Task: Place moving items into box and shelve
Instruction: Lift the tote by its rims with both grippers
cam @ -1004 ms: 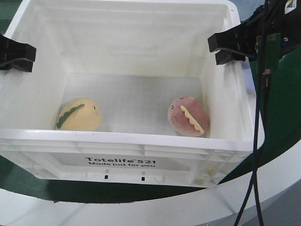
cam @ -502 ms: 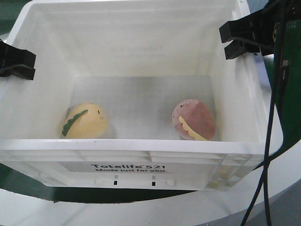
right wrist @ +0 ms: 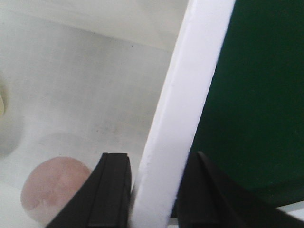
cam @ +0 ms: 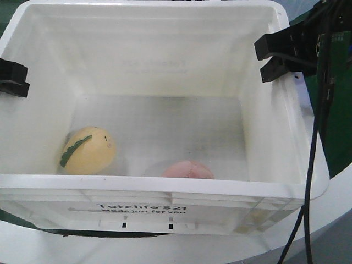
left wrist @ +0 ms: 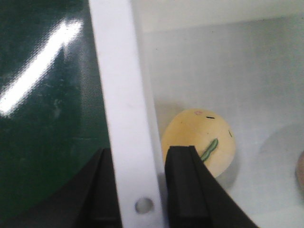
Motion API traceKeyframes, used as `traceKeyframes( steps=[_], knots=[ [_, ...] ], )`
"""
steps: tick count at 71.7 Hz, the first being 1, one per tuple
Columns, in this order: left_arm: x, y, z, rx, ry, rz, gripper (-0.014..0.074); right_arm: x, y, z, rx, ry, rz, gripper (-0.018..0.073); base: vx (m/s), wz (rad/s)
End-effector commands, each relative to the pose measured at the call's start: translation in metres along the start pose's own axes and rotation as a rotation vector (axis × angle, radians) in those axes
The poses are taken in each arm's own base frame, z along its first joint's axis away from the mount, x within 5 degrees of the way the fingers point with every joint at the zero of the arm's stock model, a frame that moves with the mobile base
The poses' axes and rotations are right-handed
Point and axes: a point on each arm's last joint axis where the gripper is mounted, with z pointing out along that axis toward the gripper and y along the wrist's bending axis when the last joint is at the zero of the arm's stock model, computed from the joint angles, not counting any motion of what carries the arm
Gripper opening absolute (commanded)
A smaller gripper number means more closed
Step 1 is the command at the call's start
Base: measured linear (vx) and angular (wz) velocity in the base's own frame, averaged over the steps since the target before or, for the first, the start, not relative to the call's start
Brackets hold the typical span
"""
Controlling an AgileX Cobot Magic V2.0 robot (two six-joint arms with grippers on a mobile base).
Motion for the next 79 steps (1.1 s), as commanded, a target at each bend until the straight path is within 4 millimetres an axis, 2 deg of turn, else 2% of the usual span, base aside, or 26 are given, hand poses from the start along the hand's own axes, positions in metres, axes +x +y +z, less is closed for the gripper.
traceKeyframes(
  steps=[1, 22, 79],
  knots=[
    [-0.008, -0.009, -0.031, 0.064, -0.19, 0.011, -0.0023, -0.009, 0.007, -0.027, -0.051, -0.175, -0.025, -0.0012, 0.0, 0.0],
    [-0.005, -0.009, -0.033, 0.064, -0.175, 0.022, -0.002, -0.009, 0.007, -0.027, -0.051, -0.173, -0.025, -0.0012, 0.0, 0.0],
    [-0.017, -0.009, -0.031, 0.064, -0.287, 0.01, -0.002, -0.009, 0.007, -0.027, -0.051, -0.173, -0.025, -0.0012, 0.0, 0.0]
  ],
)
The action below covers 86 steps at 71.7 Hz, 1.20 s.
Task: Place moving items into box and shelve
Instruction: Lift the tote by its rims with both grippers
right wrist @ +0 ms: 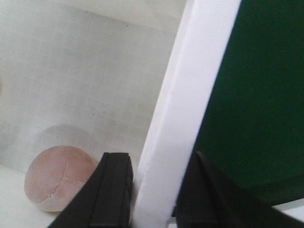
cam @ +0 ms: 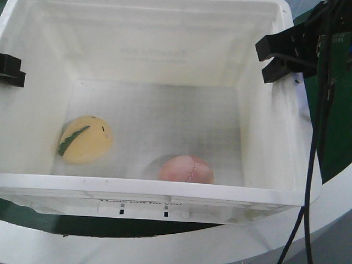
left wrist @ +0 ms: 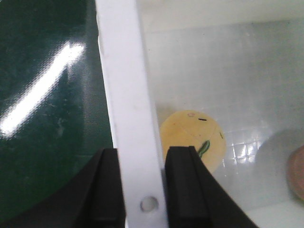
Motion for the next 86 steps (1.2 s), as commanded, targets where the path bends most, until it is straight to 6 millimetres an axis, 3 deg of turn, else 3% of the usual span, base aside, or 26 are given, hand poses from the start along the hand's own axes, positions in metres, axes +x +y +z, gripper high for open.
traceKeyframes(
  steps=[1, 24, 86],
  knots=[
    [-0.017, -0.007, -0.021, 0.056, -0.205, -0.011, -0.002, -0.009, 0.007, -0.027, -0.057, -0.178, -0.022, -0.0012, 0.0, 0.0],
    [-0.008, -0.007, -0.021, 0.057, -0.111, -0.008, -0.002, -0.007, 0.008, -0.026, -0.063, -0.156, -0.02, -0.0012, 0.0, 0.0],
    [-0.006, -0.008, -0.028, 0.058, -0.135, -0.005, -0.0017, -0.007, 0.008, -0.026, -0.062, -0.156, -0.02, -0.0012, 0.0, 0.0]
  ],
)
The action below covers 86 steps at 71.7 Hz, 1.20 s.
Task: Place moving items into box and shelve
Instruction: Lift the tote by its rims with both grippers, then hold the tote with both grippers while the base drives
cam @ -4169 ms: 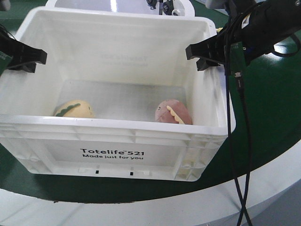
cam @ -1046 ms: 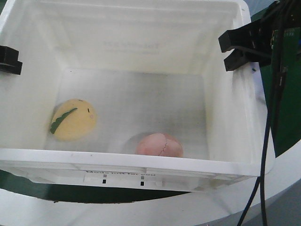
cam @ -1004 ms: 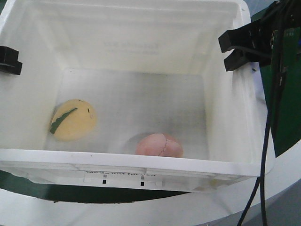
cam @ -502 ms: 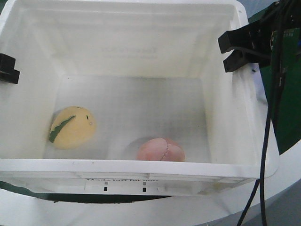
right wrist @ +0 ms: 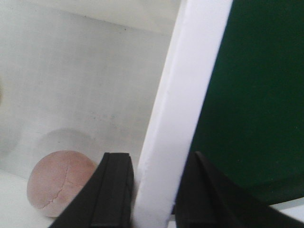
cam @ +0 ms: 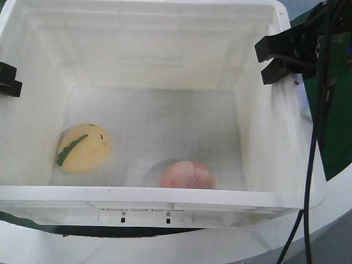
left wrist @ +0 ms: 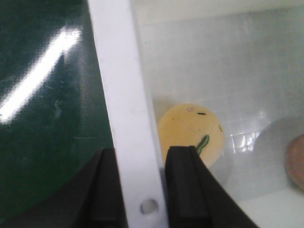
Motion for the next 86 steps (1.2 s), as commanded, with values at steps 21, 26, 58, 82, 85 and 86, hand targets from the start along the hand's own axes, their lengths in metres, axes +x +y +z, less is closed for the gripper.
traceKeyframes(
  steps=[21, 26, 58, 82, 85, 86],
  knots=[
    [-0.0127, -0.0075, -0.0229, 0.055, -0.189, 0.003, -0.0017, -0.0077, 0.0073, -0.0264, -0.055, -0.162, -0.023, -0.0012, 0.0, 0.0],
    [-0.0127, -0.0075, -0.0229, 0.055, -0.189, 0.003, -0.0017, -0.0077, 0.0073, -0.0264, -0.055, -0.162, -0.023, -0.0012, 0.0, 0.0],
    [-0.0127, -0.0075, -0.0229, 0.055, -0.189, 0.003, -0.0017, -0.0077, 0.0073, -0.0264, -0.055, -0.162, -0.023, -0.0012, 0.0, 0.0],
    [-0.0128, -0.0075, -0.0226, 0.055, -0.189, 0.003, -0.0017, -0.0077, 0.0073, -0.0264, -0.055, -0.162, -0.023, -0.0012, -0.05, 0.0],
    [-0.0128, -0.0075, -0.0226, 0.055, -0.189, 0.003, -0.0017, -0.0077, 0.0073, -0.0264, -0.055, -0.162, -0.023, -0.0012, -0.15, 0.03],
    [-0.0128, -0.0075, -0.0226, 0.055, -0.189, 0.003, -0.0017, -0.0077, 0.0073, -0.0264, -0.055, -0.162, -0.023, -0.0012, -0.16, 0.03]
  ],
)
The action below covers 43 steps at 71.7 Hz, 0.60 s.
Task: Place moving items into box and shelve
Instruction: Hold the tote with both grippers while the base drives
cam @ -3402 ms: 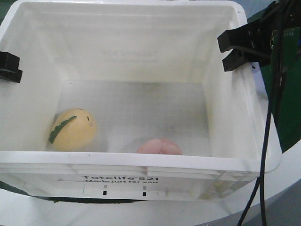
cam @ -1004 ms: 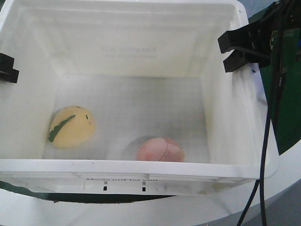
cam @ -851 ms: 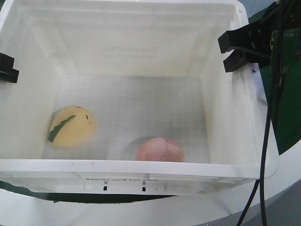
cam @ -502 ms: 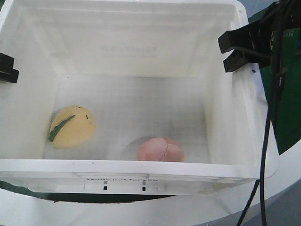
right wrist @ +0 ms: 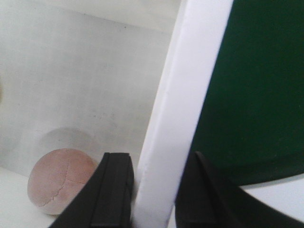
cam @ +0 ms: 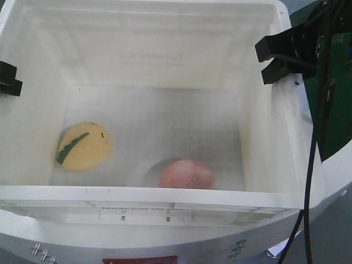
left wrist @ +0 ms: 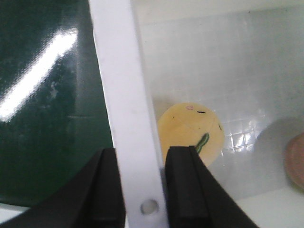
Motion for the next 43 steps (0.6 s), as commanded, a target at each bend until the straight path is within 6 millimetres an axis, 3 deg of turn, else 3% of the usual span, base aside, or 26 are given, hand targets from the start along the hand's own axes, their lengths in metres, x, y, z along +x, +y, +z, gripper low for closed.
traceKeyframes(
  steps=[1, 21, 43],
  knots=[
    [-0.0124, -0.0075, -0.0225, 0.055, -0.183, 0.003, -0.0017, -0.0077, 0.0073, -0.0264, -0.056, -0.162, -0.023, -0.0012, -0.16, 0.03],
    [-0.0124, -0.0075, -0.0225, 0.055, -0.183, 0.003, -0.0017, -0.0076, 0.0073, -0.0264, -0.056, -0.161, -0.023, -0.0012, -0.19, 0.14],
    [-0.0124, -0.0075, -0.0225, 0.055, -0.183, 0.003, -0.0017, -0.0073, 0.0073, -0.0264, -0.055, -0.158, -0.023, -0.0012, -0.17, 0.39]
  ],
)
